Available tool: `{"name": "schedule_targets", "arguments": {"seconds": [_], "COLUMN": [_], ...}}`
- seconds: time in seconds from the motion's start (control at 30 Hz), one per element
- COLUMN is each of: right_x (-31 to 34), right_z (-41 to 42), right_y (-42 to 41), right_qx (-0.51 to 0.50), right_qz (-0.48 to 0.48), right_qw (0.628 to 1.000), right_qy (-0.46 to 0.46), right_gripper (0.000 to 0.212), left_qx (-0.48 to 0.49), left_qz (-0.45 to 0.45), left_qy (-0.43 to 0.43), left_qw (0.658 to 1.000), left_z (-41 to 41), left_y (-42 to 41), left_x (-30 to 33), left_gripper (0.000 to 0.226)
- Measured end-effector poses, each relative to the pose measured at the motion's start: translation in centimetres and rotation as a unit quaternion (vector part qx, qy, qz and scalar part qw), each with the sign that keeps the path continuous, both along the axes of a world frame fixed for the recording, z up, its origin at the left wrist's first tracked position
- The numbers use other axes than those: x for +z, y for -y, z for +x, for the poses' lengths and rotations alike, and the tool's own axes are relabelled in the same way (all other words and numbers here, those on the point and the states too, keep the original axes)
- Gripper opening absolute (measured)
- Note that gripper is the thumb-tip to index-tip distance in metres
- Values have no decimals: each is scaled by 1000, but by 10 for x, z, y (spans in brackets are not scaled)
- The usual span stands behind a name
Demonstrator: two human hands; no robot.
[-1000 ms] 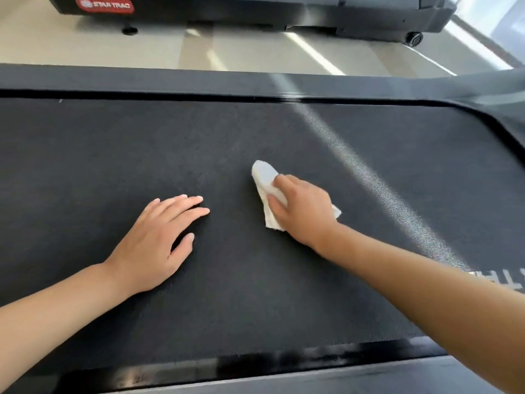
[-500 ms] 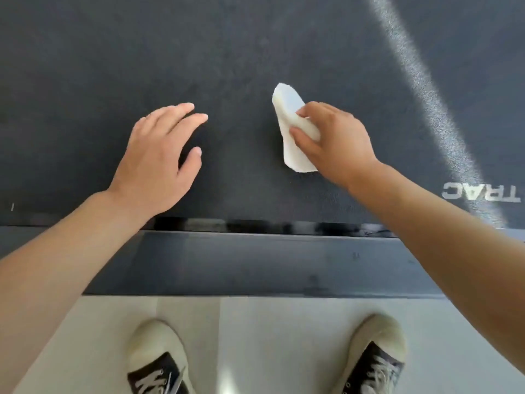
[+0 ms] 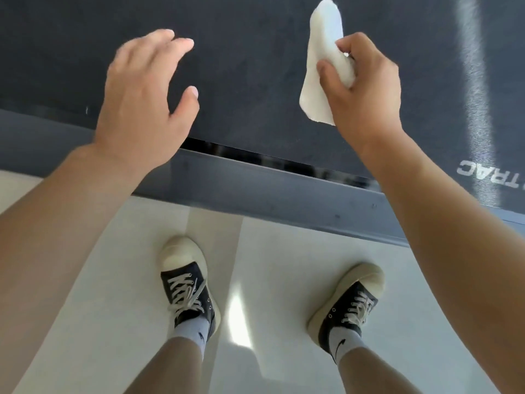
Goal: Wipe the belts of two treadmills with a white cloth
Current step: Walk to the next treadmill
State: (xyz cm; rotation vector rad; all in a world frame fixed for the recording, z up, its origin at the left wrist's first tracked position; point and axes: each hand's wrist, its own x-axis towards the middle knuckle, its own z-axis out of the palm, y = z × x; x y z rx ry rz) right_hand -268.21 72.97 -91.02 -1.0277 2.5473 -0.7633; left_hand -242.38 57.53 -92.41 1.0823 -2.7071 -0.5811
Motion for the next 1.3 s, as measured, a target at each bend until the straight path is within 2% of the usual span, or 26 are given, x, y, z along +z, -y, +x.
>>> {"name": "schedule_targets", "arguments": {"seconds": [0.77, 1.03, 1.3], "right_x": [43, 81, 141], "right_z": [190, 234, 261], "right_y": [209, 231, 225], "right_qx": [171, 218, 286], "right_qz": [16, 6, 17], "right_qw": [985, 975, 957], "right_qy": [29, 44, 44], "right_gripper": [33, 29, 26], "left_qx": [206, 275, 354], "left_qz": [19, 9, 23], "left_qy": [18, 15, 9], "left_qw": [978, 961, 935], "left_z": [213, 247, 266], "left_y": [101, 98, 48], "left_x": [58, 106, 166], "left_gripper": [56, 57, 58]}}
